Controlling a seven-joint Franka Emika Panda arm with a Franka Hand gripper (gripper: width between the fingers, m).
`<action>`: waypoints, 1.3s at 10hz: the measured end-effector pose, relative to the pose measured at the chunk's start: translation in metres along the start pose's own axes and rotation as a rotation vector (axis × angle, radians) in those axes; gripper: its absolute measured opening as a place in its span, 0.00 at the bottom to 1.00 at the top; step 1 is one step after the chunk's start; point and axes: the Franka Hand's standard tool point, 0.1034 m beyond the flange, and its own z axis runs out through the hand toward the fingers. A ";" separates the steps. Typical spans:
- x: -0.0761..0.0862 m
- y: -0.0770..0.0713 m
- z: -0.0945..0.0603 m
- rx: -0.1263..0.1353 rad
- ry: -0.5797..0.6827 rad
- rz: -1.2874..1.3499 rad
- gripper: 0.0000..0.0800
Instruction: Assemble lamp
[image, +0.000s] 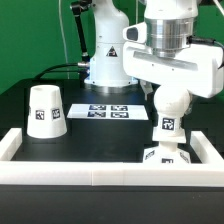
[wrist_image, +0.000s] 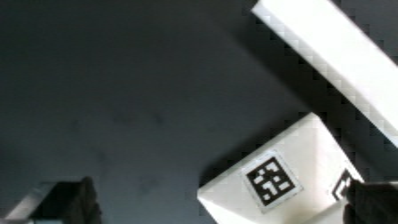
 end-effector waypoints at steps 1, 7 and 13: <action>0.004 0.006 -0.001 -0.017 0.014 -0.092 0.87; 0.032 0.061 0.001 -0.031 0.051 -0.231 0.87; 0.056 0.133 -0.005 -0.035 0.063 -0.408 0.87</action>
Offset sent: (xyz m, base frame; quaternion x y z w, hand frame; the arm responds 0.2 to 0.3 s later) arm -0.0326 -0.0667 0.0032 0.0147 0.0400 -0.0245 0.9988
